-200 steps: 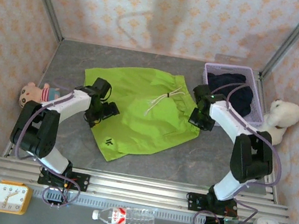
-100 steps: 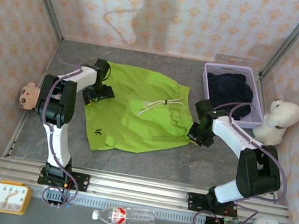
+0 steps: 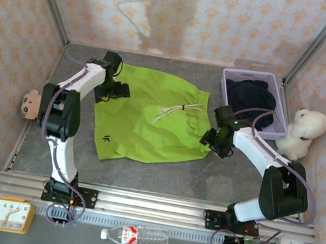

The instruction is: Fold and stack the mixed laundry pile

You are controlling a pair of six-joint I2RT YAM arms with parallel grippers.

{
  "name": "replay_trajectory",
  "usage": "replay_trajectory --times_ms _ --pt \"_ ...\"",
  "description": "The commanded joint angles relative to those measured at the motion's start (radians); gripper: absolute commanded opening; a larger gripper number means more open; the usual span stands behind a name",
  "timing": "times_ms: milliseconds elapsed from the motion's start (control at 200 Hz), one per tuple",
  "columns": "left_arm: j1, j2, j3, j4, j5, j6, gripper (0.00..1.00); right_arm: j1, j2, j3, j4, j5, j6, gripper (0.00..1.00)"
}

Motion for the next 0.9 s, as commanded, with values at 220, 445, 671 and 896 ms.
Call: replay_trajectory --times_ms 220,445,671,896 --pt "-0.026 -0.452 -0.512 -0.046 0.146 -0.161 0.92 0.004 0.085 0.034 0.07 0.071 0.025 0.0" --pt "-0.107 -0.64 -0.776 0.017 0.145 -0.317 0.84 0.004 0.058 -0.014 0.104 0.041 0.055 0.0" --pt "-0.157 -0.577 -0.893 0.19 0.159 -0.414 0.63 0.004 0.032 -0.04 0.094 0.048 0.062 0.0" --pt "-0.163 -0.403 -0.841 0.226 0.104 -0.354 0.11 0.004 0.025 -0.063 0.116 0.016 0.082 0.0"
